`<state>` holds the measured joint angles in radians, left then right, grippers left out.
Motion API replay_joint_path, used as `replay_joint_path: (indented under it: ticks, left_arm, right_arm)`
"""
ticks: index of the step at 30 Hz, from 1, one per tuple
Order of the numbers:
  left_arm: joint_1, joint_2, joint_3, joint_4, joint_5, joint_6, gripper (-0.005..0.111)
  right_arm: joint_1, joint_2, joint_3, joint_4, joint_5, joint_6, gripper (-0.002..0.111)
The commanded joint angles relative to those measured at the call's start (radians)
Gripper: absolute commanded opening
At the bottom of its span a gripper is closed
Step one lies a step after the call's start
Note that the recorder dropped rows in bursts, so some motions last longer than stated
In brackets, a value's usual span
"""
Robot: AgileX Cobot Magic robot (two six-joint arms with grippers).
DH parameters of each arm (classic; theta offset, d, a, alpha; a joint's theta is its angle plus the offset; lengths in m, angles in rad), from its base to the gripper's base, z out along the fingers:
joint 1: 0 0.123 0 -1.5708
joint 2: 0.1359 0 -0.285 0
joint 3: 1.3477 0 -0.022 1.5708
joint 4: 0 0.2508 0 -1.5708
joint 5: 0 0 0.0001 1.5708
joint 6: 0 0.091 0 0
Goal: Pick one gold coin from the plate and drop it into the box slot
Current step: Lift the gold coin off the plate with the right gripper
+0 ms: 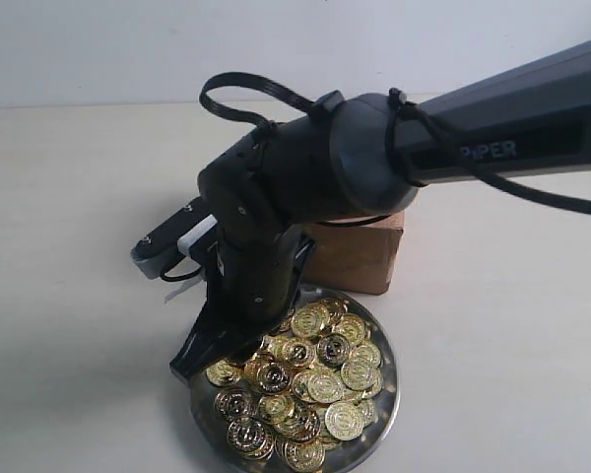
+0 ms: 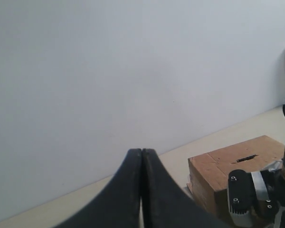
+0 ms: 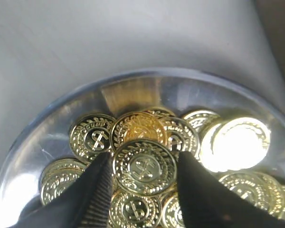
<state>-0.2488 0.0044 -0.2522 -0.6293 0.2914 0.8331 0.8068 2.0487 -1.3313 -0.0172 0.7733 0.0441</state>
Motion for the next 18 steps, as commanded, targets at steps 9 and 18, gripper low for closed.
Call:
replay_joint_path:
  ticks: [9, 18]
  left_arm:
    - [-0.181, -0.004, 0.007, -0.051, 0.184, 0.386, 0.000]
    - [-0.311, -0.004, 0.056, -0.276, 0.456, 0.971, 0.004]
  right_arm:
    - [-0.006, -0.171, -0.005, 0.219, 0.380, -0.480, 0.030]
    - [-0.004, -0.316, -0.005, 0.735, 0.448, -0.829, 0.030]
